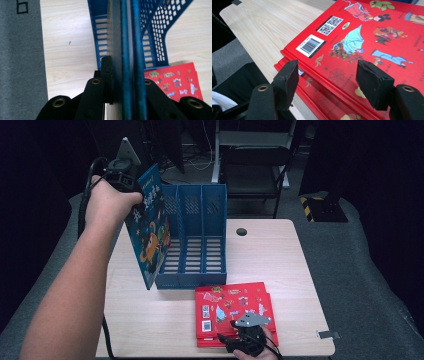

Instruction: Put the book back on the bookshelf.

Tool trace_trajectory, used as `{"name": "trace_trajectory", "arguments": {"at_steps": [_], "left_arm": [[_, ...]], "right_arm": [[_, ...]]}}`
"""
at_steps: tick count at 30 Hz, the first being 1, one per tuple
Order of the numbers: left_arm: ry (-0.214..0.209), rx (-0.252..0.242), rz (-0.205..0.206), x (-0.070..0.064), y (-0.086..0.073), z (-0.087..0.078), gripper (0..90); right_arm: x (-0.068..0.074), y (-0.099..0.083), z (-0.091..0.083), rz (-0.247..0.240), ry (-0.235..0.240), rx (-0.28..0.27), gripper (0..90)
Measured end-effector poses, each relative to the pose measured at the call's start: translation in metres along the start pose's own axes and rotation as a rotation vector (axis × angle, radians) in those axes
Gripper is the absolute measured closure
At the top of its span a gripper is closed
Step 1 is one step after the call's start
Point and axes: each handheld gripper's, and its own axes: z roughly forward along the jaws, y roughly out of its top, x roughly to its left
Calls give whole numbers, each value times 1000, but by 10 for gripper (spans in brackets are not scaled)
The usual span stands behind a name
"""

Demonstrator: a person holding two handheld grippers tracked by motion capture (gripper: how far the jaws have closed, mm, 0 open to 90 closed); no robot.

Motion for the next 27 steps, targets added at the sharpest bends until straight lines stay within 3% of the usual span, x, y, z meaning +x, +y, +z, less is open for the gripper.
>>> {"name": "trace_trajectory", "arguments": {"at_steps": [7, 18, 27], "left_arm": [[19, -5, -26, -2, 7, 13, 826], [35, -5, -33, -13, 14, 27, 826], [46, -13, -45, -17, 22, 36, 826]], "right_arm": [[-3, -1, -5, 14, -3, -14, 344], [-6, 0, -12, 2, -14, -29, 344], [-11, -1, -19, 32, -15, -49, 344]]}}
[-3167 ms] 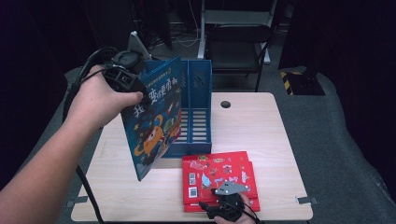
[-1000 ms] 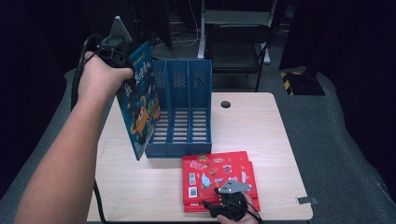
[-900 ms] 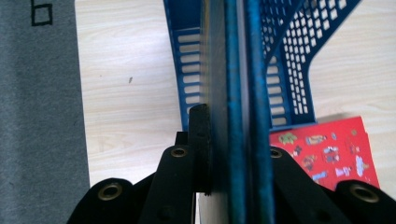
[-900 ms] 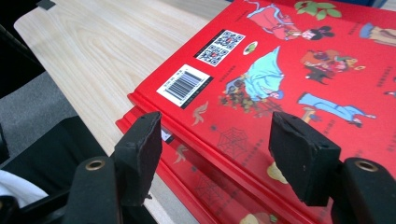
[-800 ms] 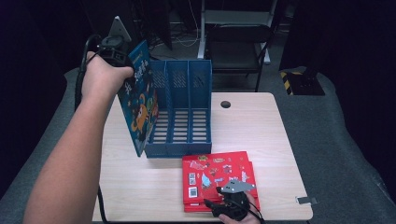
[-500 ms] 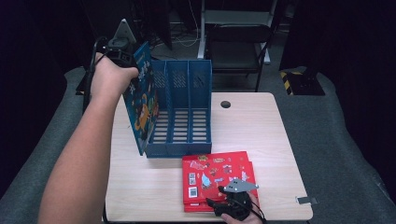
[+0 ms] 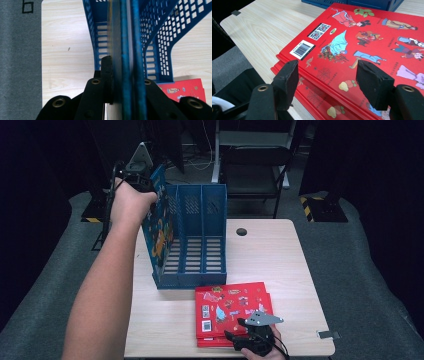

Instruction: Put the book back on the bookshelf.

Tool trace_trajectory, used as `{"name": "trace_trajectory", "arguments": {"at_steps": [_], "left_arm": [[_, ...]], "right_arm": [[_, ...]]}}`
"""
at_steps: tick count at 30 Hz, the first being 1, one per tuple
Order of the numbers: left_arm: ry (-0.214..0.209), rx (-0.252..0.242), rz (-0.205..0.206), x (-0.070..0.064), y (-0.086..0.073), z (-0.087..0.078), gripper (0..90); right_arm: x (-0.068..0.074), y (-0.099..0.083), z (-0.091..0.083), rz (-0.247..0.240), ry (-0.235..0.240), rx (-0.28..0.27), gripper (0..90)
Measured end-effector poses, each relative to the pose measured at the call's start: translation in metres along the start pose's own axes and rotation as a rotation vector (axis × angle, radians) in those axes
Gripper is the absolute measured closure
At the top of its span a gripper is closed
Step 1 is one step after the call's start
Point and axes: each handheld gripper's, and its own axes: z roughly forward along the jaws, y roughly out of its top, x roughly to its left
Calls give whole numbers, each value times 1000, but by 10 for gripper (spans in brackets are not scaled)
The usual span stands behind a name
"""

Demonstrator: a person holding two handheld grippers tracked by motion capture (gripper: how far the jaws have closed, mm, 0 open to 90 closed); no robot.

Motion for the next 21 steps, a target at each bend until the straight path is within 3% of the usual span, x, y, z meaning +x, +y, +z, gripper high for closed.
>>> {"name": "trace_trajectory", "arguments": {"at_steps": [8, 21], "left_arm": [[3, -2, -10, -2, 5, 6, 826], [-5, -34, -41, 5, 7, 16, 826]], "right_arm": [[-5, -1, -6, 5, -9, -10, 344], [-8, -4, -1, -2, -25, 28, 332]]}}
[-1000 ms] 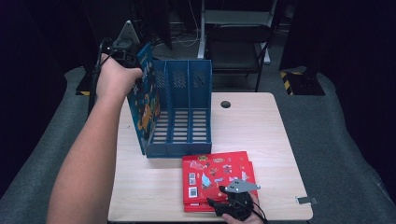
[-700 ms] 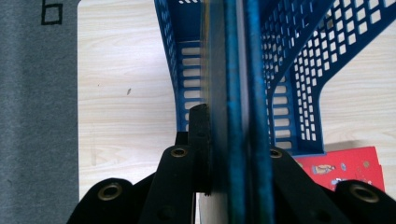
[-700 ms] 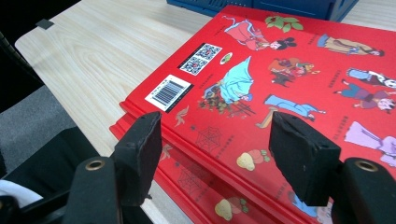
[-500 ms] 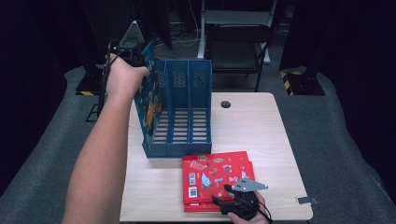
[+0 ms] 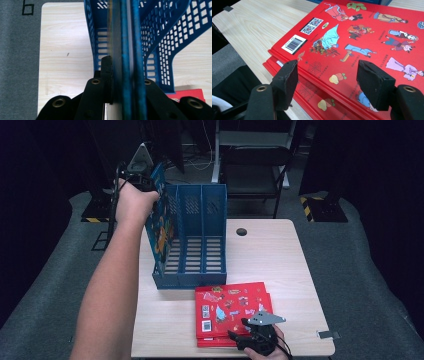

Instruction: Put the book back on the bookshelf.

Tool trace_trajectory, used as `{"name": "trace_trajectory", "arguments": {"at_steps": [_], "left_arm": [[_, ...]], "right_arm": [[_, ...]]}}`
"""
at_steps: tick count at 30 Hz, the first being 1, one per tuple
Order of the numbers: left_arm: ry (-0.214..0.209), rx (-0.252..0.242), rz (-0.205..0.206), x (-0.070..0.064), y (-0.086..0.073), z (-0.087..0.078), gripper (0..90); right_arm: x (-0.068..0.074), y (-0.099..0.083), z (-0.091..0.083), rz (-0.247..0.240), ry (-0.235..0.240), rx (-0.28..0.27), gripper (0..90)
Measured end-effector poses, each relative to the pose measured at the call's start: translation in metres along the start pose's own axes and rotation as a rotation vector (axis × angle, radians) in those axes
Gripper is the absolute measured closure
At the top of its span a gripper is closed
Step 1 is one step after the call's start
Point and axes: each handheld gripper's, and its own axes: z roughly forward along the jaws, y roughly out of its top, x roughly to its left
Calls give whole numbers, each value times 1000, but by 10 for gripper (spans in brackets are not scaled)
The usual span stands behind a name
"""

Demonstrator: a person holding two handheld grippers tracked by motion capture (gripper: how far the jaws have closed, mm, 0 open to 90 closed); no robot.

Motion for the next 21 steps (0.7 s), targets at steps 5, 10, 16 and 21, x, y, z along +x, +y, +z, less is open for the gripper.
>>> {"name": "trace_trajectory", "arguments": {"at_steps": [5, 10, 16, 21], "left_arm": [[4, -6, -1, 1, 2, 5, 826], [-7, -32, -13, 2, 4, 7, 826], [-8, -43, -25, 5, 5, 14, 826], [4, -69, -31, 9, 6, 18, 826]], "right_arm": [[1, -2, 3, -9, -12, 12, 326], [2, -2, 5, -10, -9, 15, 325], [1, -3, 4, -8, -7, 21, 324], [1, -4, 4, 2, -10, 18, 323]]}}
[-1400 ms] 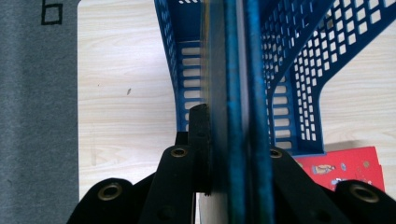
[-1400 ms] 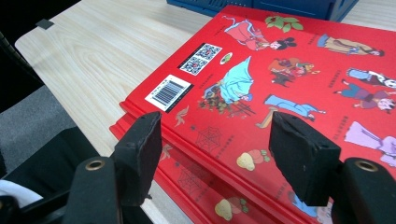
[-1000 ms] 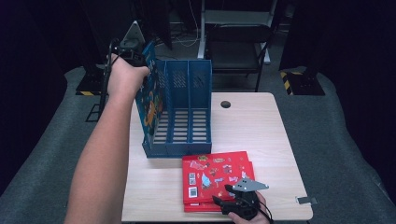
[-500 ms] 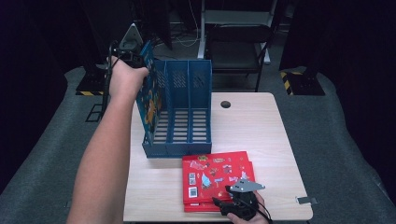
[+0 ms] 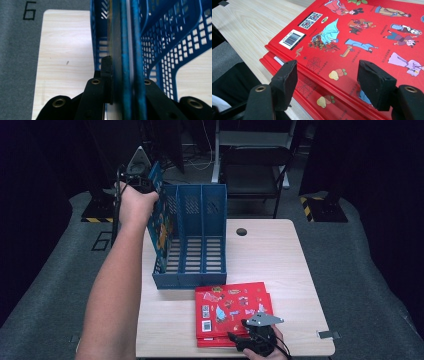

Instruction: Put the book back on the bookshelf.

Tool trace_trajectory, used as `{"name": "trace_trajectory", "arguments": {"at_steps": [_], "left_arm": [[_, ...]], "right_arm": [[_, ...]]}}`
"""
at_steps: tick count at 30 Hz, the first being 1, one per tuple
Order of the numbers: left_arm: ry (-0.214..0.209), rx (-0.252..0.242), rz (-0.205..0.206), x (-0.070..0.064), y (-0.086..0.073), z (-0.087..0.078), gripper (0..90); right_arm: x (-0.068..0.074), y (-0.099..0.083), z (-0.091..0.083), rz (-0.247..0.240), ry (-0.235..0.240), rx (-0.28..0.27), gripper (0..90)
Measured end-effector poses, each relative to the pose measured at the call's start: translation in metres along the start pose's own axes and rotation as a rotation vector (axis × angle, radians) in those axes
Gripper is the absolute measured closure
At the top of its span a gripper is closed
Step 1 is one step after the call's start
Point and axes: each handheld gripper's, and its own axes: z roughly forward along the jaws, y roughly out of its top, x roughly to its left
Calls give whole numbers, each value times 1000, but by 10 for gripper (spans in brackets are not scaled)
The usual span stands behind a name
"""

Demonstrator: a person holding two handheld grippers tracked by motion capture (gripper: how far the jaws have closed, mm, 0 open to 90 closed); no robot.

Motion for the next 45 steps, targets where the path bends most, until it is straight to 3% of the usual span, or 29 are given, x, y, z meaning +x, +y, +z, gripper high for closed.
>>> {"name": "trace_trajectory", "arguments": {"at_steps": [3, 8, 12, 22, 45], "left_arm": [[13, 9, 8, 2, 1, 4, 826], [18, -3, -19, 8, -1, 14, 826], [34, 13, -4, 11, -3, 21, 826], [55, -2, 12, 10, -8, 35, 827], [29, -7, -2, 16, -22, 66, 826]], "right_arm": [[-1, 0, 0, -4, 3, 2, 323], [-1, 0, 1, 1, 3, 4, 323], [-1, -1, 2, 3, 9, 10, 323], [0, -1, 4, -1, 11, 16, 323], [2, -2, 5, -4, 13, 10, 321]]}}
